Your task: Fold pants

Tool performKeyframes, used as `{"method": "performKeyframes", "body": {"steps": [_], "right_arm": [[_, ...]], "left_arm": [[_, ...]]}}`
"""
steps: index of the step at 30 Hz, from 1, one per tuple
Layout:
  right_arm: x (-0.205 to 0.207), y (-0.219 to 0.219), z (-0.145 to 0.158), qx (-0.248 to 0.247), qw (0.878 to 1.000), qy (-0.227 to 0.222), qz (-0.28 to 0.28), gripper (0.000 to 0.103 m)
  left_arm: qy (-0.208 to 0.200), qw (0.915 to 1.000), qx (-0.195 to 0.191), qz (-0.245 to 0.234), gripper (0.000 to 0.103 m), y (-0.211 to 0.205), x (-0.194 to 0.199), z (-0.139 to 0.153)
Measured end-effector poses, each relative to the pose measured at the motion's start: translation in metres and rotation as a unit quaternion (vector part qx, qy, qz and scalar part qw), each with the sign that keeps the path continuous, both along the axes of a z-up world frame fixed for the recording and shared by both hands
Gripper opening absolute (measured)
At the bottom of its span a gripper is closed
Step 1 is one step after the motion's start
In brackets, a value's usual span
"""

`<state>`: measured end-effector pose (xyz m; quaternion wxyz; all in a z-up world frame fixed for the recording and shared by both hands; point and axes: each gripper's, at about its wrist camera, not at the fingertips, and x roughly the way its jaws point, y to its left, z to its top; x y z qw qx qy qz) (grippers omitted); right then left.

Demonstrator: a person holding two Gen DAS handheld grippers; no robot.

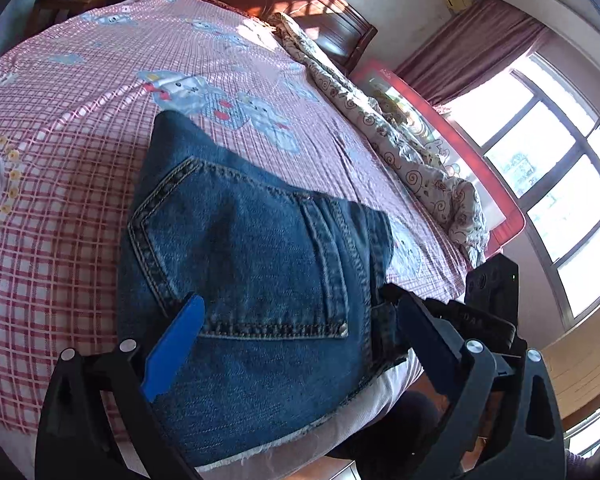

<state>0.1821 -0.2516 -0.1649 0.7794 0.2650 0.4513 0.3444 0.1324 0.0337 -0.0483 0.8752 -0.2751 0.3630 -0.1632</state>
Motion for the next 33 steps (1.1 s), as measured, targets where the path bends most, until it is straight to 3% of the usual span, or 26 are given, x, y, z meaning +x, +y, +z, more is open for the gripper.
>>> {"method": "performKeyframes", "body": {"steps": [3, 5, 8, 10, 13, 16, 21, 25, 29, 31, 33], "right_arm": [[-0.009, -0.001, 0.004, -0.075, 0.997, -0.011, 0.001, 0.014], [-0.006, -0.004, -0.010, -0.074, 0.997, 0.012, -0.006, 0.014], [-0.004, -0.009, -0.018, -0.067, 0.997, 0.020, -0.026, 0.013], [-0.005, -0.012, -0.021, -0.057, 0.997, 0.025, -0.037, 0.013], [-0.009, -0.023, -0.028, -0.025, 0.997, 0.043, -0.060, 0.011], [-0.017, -0.036, -0.025, 0.005, 0.994, 0.065, -0.087, 0.011], [-0.038, -0.062, 0.004, 0.061, 0.987, 0.041, -0.143, 0.011], [-0.021, -0.048, 0.019, 0.080, 0.990, 0.034, -0.112, 0.029], [0.010, 0.002, 0.035, 0.074, 0.995, 0.010, -0.064, 0.030], [0.030, 0.025, 0.038, 0.065, 0.997, 0.002, -0.051, 0.030], [0.053, 0.037, 0.029, 0.059, 0.996, 0.026, -0.057, 0.030]], "left_arm": [[-0.034, 0.9993, -0.016, -0.004, 0.099, 0.006, 0.016, 0.020], [-0.040, 0.9992, 0.001, -0.004, 0.100, 0.007, 0.038, 0.028], [0.008, 0.9992, 0.037, 0.015, 0.100, 0.015, 0.083, 0.013], [0.063, 0.9975, 0.026, 0.018, 0.100, 0.024, 0.106, -0.011], [0.077, 0.9957, 0.045, 0.022, 0.100, 0.021, 0.117, -0.033], [0.060, 0.9930, 0.101, 0.013, 0.101, 0.005, 0.113, -0.035], [0.069, 0.9890, 0.129, 0.025, 0.100, -0.001, 0.107, -0.023], [0.066, 0.9926, 0.096, 0.034, 0.100, -0.002, 0.068, 0.002], [0.077, 0.9939, 0.075, 0.026, 0.101, -0.017, 0.015, 0.010], [0.092, 0.9933, 0.067, 0.016, 0.101, -0.026, -0.001, 0.000], [0.113, 0.9907, 0.075, 0.012, 0.100, -0.033, -0.009, -0.018]]}}
